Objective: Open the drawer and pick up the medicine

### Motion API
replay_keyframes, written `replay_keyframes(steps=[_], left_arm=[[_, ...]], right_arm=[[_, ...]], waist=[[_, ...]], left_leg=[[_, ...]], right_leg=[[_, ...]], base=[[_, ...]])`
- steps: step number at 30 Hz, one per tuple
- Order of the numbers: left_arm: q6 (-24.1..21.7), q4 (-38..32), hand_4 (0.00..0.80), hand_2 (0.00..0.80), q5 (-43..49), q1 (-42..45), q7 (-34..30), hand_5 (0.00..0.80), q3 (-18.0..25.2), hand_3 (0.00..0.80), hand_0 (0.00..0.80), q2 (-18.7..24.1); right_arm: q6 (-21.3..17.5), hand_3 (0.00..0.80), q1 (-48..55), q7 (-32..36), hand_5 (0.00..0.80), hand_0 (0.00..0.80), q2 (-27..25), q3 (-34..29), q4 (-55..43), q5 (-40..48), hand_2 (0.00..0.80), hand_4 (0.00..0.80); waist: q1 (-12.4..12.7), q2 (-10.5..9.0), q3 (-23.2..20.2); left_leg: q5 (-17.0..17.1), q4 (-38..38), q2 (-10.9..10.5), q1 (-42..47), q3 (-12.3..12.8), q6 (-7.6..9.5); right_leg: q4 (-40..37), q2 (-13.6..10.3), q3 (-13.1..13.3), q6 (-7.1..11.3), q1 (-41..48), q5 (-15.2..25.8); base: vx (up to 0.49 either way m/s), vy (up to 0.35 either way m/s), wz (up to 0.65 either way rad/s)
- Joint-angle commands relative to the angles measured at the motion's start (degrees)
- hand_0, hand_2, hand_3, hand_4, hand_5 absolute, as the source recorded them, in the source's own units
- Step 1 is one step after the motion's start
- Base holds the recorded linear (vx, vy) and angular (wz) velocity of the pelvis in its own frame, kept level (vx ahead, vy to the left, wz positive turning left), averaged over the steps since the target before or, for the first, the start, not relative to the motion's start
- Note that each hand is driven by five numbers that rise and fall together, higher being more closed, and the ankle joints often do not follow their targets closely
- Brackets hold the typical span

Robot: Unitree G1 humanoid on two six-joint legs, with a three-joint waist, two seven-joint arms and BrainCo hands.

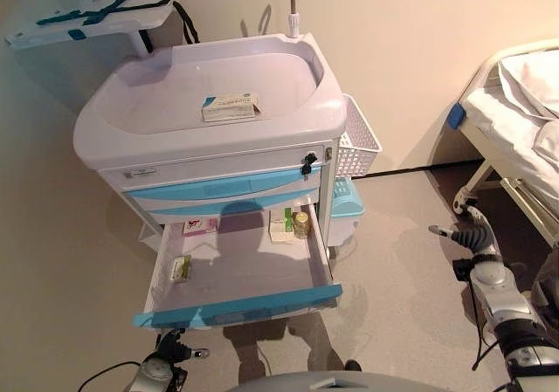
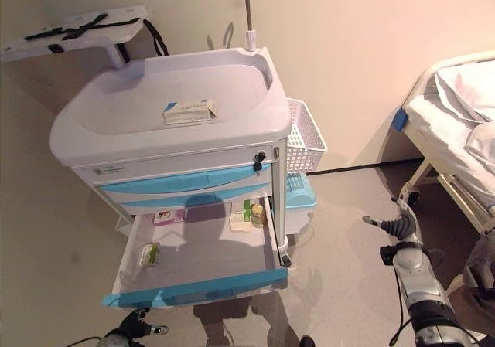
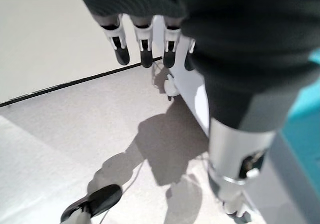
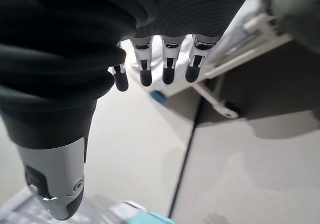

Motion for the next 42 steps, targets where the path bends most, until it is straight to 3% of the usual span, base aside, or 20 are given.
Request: replay_keyframes(steps=[1, 17, 27, 42], left_arm=[[-3.25, 0.14, 0.0, 0.0, 3.4, -4.62, -0.49, 0.0, -1.83, 0.0, 0.0, 3.94], [-4.04, -3.64, 0.0, 0.0, 10.39, -9.32, -3.8, 0.0, -5.23, 0.0, 0.0, 9.56], [-3.66, -5.92, 0.0, 0.0, 10.41, -11.83, -3.58, 0.0, -5.55, 0.0, 0.0, 11.06], [-3.35, -7.13, 0.0, 0.0, 9.18, -20.46, -2.55, 0.0, -8.25, 0.0, 0.0, 15.57]], right_arm=[[-1.97, 0.0, -1.44, -0.1, 0.0, 0.0, 0.64, -1.29, 0.18, -1.22, 0.0, 0.0], [-1.53, 0.0, 3.94, 3.25, 0.0, 0.0, 2.58, -1.06, 6.34, -2.11, 0.0, 0.0], [-1.69, 0.0, 5.07, 5.25, 0.0, 0.0, 3.79, -0.7, 9.05, 0.79, 0.0, 0.0], [-1.65, 0.0, 2.45, 7.54, 0.0, 0.0, 4.42, 1.31, 20.75, 4.43, 0.0, 0.0]], waist=[[-0.73, -2.49, -2.7], [-3.14, -1.55, -1.62], [-4.55, -1.33, 0.16], [-6.48, -1.06, 4.12]], left_leg=[[-0.19, 0.9, -3.83, -3.25, -2.07, 2.18], [-0.05, 0.71, -4.0, -3.71, -0.91, 2.18], [-0.02, 0.92, -4.36, -4.65, -0.1, 2.45], [0.17, 1.36, -5.13, -8.28, 2.07, 2.84]], right_leg=[[2.77, -1.92, -0.49, 3.65, 1.05, -2.4], [2.69, -2.07, 1.11, 3.94, -0.25, -1.92], [3.37, -2.08, 2.32, 4.08, -2.16, -1.6], [4.47, -2.3, 5.19, 4.4, -7.81, -0.16]], base=[[0.0, 0.0, 0.0], [-0.001, 0.0, -0.03], [-0.004, 0.005, -0.02], [-0.018, 0.018, -0.12]])
